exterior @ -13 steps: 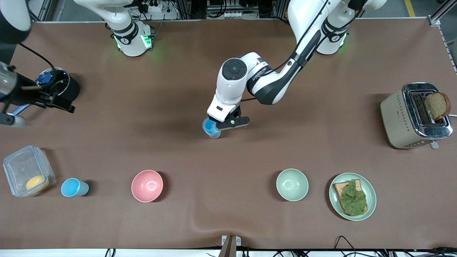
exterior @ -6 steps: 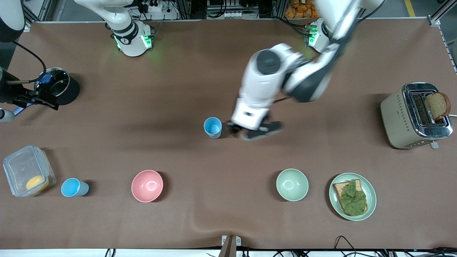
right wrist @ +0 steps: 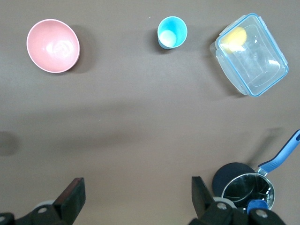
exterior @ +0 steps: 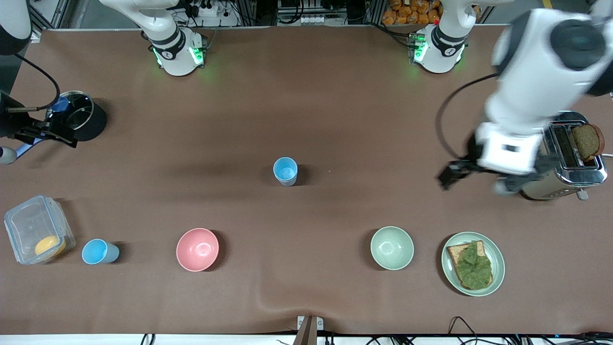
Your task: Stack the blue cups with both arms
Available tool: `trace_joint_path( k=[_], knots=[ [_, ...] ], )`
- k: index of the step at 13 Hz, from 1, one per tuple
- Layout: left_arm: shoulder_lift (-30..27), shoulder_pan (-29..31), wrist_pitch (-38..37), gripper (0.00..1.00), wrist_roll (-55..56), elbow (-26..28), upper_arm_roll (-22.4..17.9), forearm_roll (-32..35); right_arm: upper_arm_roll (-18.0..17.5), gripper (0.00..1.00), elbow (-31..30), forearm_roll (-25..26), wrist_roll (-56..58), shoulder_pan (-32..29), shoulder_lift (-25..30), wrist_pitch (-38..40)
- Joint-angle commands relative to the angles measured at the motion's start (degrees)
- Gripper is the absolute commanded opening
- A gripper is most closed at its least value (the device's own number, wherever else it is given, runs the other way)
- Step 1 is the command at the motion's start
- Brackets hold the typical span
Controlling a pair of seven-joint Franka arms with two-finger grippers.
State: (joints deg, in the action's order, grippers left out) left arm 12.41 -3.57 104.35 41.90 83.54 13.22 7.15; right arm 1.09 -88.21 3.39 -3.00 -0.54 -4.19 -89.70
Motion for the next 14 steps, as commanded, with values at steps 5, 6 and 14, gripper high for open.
trace_joint_path(
  k=[5, 6, 14],
  knots=[
    [-9.42, 3.57, -4.84, 1.00, -28.59, 7.61, -8.37, -5.22, -1.97, 1.00, 0.40, -0.05, -1.48, -1.30, 0.85, 1.45],
    [-9.94, 3.57, -6.33, 1.00, -31.76, 7.34, -8.73, -5.22, -2.06, 1.00, 0.58, -0.05, -2.00, -1.39, 0.76, 1.72],
    [-10.48, 3.83, -13.90, 1.00, -34.78, 3.21, -9.18, -6.10, -2.15, 1.00, 0.49, -0.05, -3.15, -0.78, 0.58, 3.57]
  ],
)
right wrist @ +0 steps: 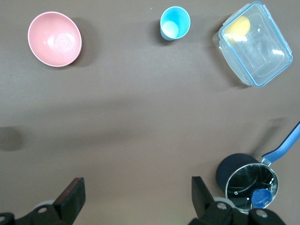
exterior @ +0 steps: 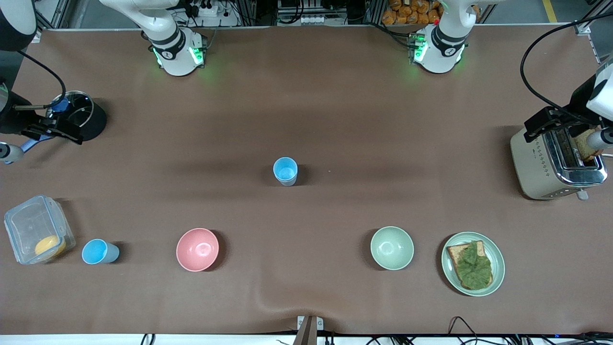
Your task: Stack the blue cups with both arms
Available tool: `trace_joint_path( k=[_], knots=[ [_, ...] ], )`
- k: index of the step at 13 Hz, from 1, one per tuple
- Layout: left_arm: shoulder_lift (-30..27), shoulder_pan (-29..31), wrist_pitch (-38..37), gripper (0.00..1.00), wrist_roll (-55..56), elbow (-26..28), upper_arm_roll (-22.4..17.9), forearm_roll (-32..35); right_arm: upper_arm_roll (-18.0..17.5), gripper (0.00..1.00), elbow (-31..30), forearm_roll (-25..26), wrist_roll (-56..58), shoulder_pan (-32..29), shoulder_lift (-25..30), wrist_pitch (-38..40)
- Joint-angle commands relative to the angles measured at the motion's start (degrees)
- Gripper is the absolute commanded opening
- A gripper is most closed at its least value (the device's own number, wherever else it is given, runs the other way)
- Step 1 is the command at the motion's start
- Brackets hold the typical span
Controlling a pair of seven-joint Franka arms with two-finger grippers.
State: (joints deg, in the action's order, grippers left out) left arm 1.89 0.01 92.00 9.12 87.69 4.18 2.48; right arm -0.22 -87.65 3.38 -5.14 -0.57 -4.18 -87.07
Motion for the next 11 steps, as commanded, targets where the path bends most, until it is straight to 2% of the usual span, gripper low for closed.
trace_joint_path(
  k=[1, 11],
  knots=[
    [0.04, 0.26, -1.90, 1.00, -2.00, -0.94, -0.14, -1.51, -0.93, 1.00, 0.02, -0.04, -1.01, -0.67, 0.57, 0.93],
    [-0.23, -0.01, -4.54, 1.00, -2.35, -0.85, 0.48, -2.57, -0.93, 1.00, -0.07, 0.05, -1.01, -0.58, 0.57, 1.02]
  ],
)
